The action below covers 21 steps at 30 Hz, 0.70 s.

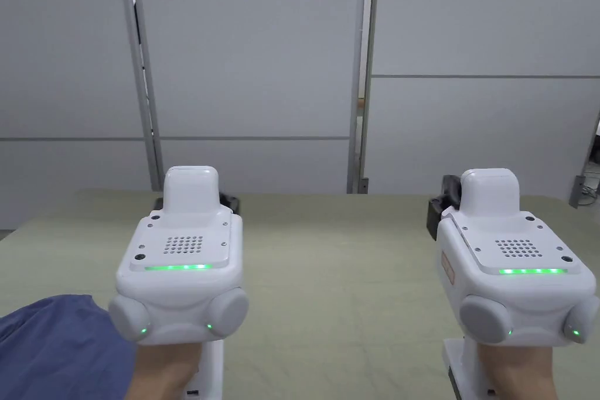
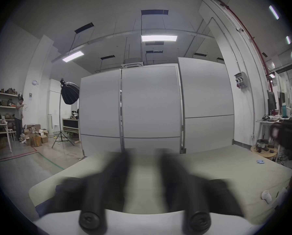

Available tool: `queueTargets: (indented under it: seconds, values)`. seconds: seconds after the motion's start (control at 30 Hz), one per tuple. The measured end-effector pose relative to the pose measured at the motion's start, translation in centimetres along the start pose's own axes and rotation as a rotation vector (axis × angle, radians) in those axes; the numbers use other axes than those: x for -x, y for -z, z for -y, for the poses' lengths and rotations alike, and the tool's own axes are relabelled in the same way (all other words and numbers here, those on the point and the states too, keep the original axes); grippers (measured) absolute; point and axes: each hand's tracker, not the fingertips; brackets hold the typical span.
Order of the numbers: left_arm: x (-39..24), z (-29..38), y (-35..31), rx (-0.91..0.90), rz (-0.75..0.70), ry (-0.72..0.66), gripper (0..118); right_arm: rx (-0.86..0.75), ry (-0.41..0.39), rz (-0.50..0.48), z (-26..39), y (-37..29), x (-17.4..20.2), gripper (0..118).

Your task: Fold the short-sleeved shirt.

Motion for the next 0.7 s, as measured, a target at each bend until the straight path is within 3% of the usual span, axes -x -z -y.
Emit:
queueTargets:
  seconds: [0.1, 0.2, 0.33, 0.6, 0.7]
  values:
    - [0.5, -0.3, -0.2, 0.026, 0.061, -0.089, 0, 0.020, 0.056, -0.108, -0.3, 0.3, -0.2, 3]
    - [0.4, -0.2, 0.0, 0.023, 0.039, -0.059, 0, -0.007, -0.009, -0.077, -0.1, 0.3, 0.8, 3]
    - [2.9, 0.3, -0.2, 0.031, -0.002, -0.042, 0, 0.006, -0.009, -0.159, -0.1, 1.0, 2.9, 3]
    - [15.3, 4.1, 0.2, 0.180, -0.258, -0.044, 0, 0.071, 0.013, -0.415, 2.3, 2.3, 13.7, 3]
    - [19.2, 6.5, 0.6, 0.281, -0.267, -0.050, 0, 0.107, 0.012, -0.472, 4.0, 2.9, 17.2, 3]
